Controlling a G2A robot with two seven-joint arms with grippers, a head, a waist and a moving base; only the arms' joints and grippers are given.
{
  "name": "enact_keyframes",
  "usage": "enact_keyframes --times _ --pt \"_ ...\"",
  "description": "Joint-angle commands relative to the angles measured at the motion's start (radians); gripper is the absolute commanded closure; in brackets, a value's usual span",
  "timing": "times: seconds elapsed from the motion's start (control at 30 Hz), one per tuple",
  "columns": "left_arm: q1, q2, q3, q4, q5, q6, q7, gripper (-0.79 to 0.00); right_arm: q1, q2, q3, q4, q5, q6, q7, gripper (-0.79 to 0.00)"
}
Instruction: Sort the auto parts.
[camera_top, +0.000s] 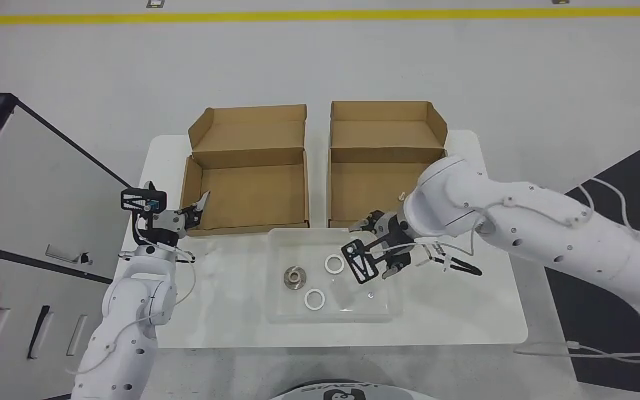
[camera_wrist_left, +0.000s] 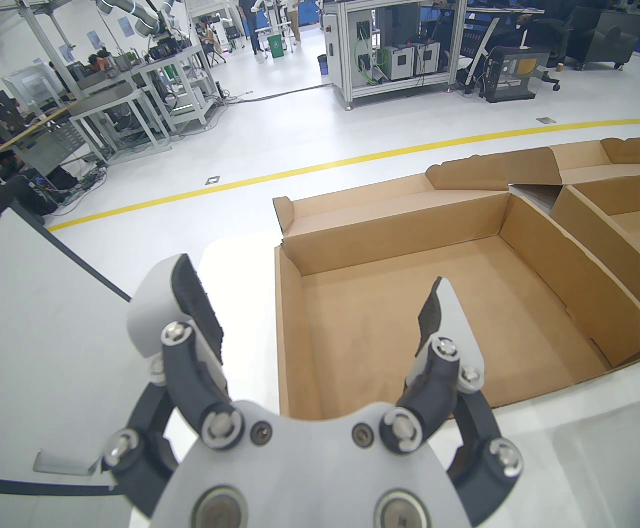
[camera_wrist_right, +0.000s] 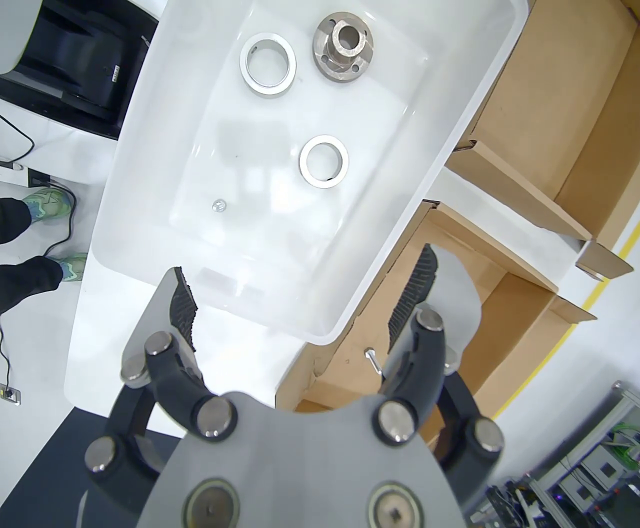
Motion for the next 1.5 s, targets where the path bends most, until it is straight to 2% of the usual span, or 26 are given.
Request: enact_keyframes --times 0.0,0.5,0.73,1.03,1.47 --pt "0.000 0.000 0.000 0.000 0.000 0.000 0.000 -0.785 0.000 0.001 0.000 0.000 0.000 0.000 0.000 -0.785" --pt "0.000 0.000 0.000 0.000 0.000 0.000 0.000 -0.785 0.000 0.001 0.000 0.000 0.000 0.000 0.000 -0.785" --pt "0.000 0.000 0.000 0.000 0.000 0.000 0.000 -0.785 -0.029 0.000 0.000 -0.045 -0.064 0.003 0.003 -0.785" --pt "0.000 0.000 0.000 0.000 0.000 0.000 0.000 -0.785 -0.069 -0.024 0.000 -0.023 -0.183 -0.074 -0.074 -0.785" --pt "0.000 0.000 0.000 0.000 0.000 0.000 0.000 -0.785 -0.069 -0.024 0.000 -0.023 -0.183 -0.074 -0.074 -0.785"
